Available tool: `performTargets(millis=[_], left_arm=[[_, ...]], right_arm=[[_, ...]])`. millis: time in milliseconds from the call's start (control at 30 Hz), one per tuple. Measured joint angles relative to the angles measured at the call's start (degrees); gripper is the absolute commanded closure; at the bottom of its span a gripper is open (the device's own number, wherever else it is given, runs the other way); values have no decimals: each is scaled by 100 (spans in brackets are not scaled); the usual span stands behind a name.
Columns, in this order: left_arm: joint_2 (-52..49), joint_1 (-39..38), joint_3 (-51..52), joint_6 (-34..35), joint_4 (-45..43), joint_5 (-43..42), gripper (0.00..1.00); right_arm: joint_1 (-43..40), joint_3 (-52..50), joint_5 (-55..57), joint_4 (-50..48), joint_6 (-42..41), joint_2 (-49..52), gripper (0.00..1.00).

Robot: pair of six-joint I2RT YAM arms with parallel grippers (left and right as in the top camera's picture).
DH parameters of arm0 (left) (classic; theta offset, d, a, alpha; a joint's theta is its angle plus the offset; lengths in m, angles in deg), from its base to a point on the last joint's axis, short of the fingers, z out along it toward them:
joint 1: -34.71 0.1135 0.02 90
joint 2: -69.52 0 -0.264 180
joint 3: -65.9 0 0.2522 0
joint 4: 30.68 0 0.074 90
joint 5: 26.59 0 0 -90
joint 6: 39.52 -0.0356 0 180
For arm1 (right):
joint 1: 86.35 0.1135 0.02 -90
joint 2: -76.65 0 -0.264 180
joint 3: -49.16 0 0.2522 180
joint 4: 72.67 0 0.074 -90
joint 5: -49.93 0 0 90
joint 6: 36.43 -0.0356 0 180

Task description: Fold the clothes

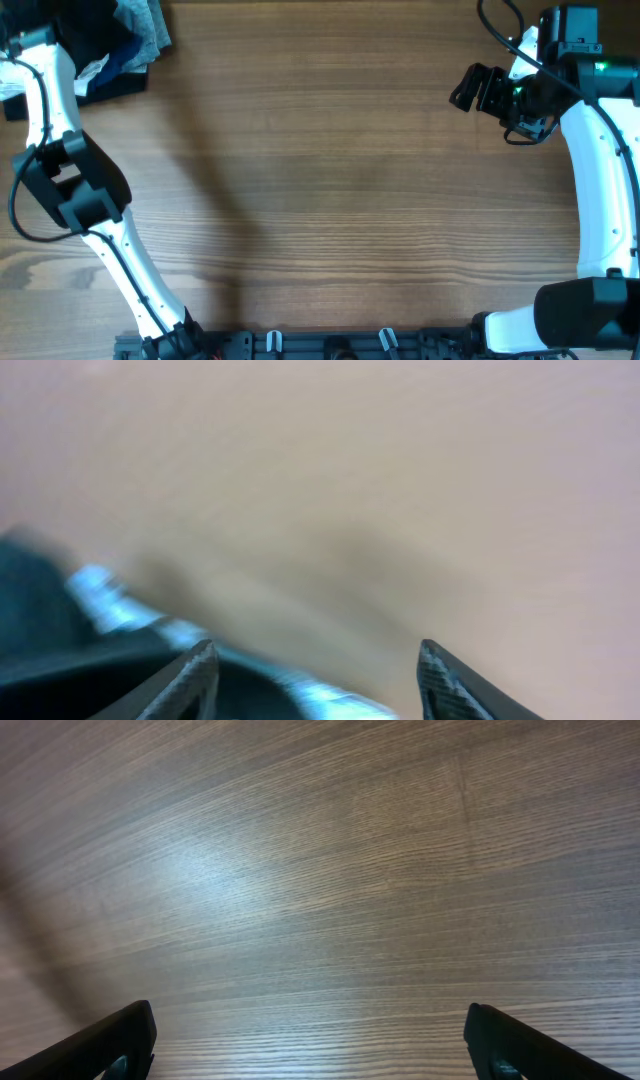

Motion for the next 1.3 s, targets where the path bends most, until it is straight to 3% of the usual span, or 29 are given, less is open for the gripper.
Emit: performTargets(millis=[33, 100, 200, 333, 533, 967, 1167, 1200, 1233, 1267, 1300], left_arm=[[195, -70, 0, -2, 24, -85, 79], [551, -173, 0, 28, 74, -179, 89], [1084, -286, 0, 22, 144, -243, 95], [1650, -269, -24, 2, 286, 247, 96], [1657, 42, -48, -68, 734, 1150, 96], [-4, 540, -46, -146, 269, 1521, 96], [-647, 542, -37, 181, 142, 1368, 96], [-664, 546, -37, 214, 111, 1292, 92], [-664, 557, -37, 260, 98, 1204, 82], [-664, 562, -42, 282, 83, 1121, 48], [-664, 560, -44, 348, 76, 1008, 53]], right_arm=[[0, 0, 0, 0, 0, 0, 0], [0, 0, 0, 11, 0, 0, 0], [0, 0, 0, 52, 0, 0, 0], [0, 0, 0, 68, 0, 0, 0], [0, 0, 0, 61, 0, 0, 0], [0, 0, 0, 59, 0, 0, 0], [0, 0, 0, 66, 0, 0, 0], [0, 0, 0, 66, 0, 0, 1], [0, 0, 0, 66, 0, 0, 0], [0, 0, 0, 79, 0, 0, 0], [0, 0, 0, 87, 0, 0, 0]])
